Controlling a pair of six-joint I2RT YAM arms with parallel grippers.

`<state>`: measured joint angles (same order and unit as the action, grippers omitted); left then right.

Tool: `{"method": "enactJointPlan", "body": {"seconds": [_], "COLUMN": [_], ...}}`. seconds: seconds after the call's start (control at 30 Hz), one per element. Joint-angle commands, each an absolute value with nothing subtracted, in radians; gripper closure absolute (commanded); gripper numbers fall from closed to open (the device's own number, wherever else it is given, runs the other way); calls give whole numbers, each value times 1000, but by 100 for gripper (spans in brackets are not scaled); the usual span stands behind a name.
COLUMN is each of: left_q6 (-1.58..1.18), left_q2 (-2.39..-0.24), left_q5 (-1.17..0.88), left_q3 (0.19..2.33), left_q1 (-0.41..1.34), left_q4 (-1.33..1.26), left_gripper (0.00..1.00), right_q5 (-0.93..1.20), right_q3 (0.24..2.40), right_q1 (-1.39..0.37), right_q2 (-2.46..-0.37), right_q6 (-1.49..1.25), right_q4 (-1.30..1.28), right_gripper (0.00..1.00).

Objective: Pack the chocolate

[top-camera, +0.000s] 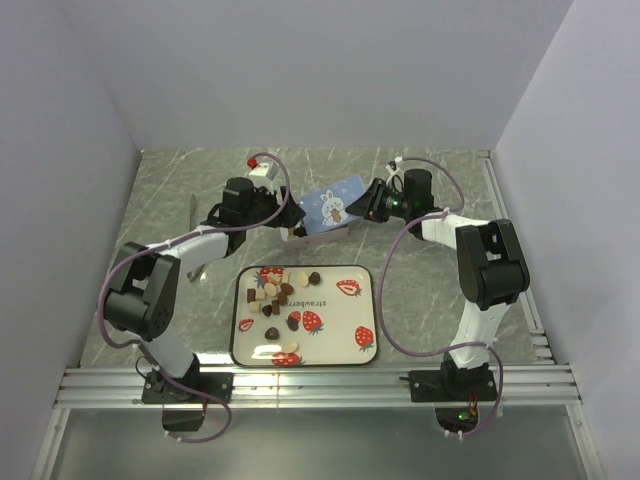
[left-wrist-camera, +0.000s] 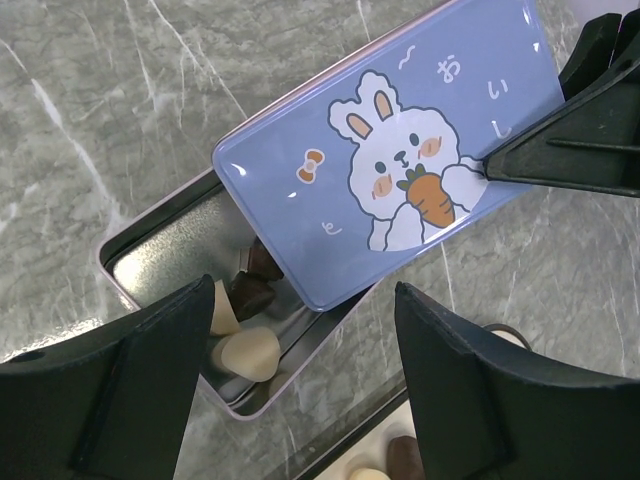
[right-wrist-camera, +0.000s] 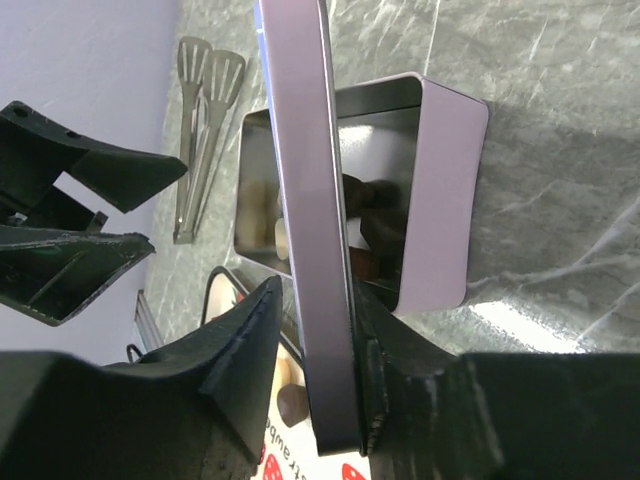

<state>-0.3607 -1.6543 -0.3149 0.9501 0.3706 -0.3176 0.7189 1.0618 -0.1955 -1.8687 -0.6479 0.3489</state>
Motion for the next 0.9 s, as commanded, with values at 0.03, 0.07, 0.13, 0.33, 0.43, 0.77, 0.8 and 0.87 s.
{"method": "enactJointPlan", "body": {"seconds": [0.03,0.07,0.13,0.33,0.43,0.77,0.8,0.87], "left_q6": [-351,-351,-348,-353,-348,-365,-367,-368], "left_q2": [-1684,-1696,-1710,-1764,-1786,-1865,-1871,-1893], "left_q5": [-345,-347,-345,-344,-328,-330,-331,-328], "left_q3": [996,999,1011,1037,1048,1078,1083,1094], "left_q1": [383,388,393,402,403,403,403,403], "left_q4": [-365,-365,-361,-362,-364,-431,-436,-433], "left_gripper": [22,22,22,22,23,23,23,23], "right_q5": [701,696,696,670,644,617,617,608], "right_q3": [1078,1078,1078,1089,1095,1111,1112,1120], "right_q1": [-187,-187,-187,-187,-189,-190,-192,-192], "right_q2": [-1864,-1865,-1867,-1878,-1879,-1885,-1887,-1893], "right_q6": [-621,-620,-618,-606,-592,-560,-557,-549], "right_q4": [354,353,354,328,305,275,265,256], "right_gripper": [52,48,47,46,46,44,44,44]}}
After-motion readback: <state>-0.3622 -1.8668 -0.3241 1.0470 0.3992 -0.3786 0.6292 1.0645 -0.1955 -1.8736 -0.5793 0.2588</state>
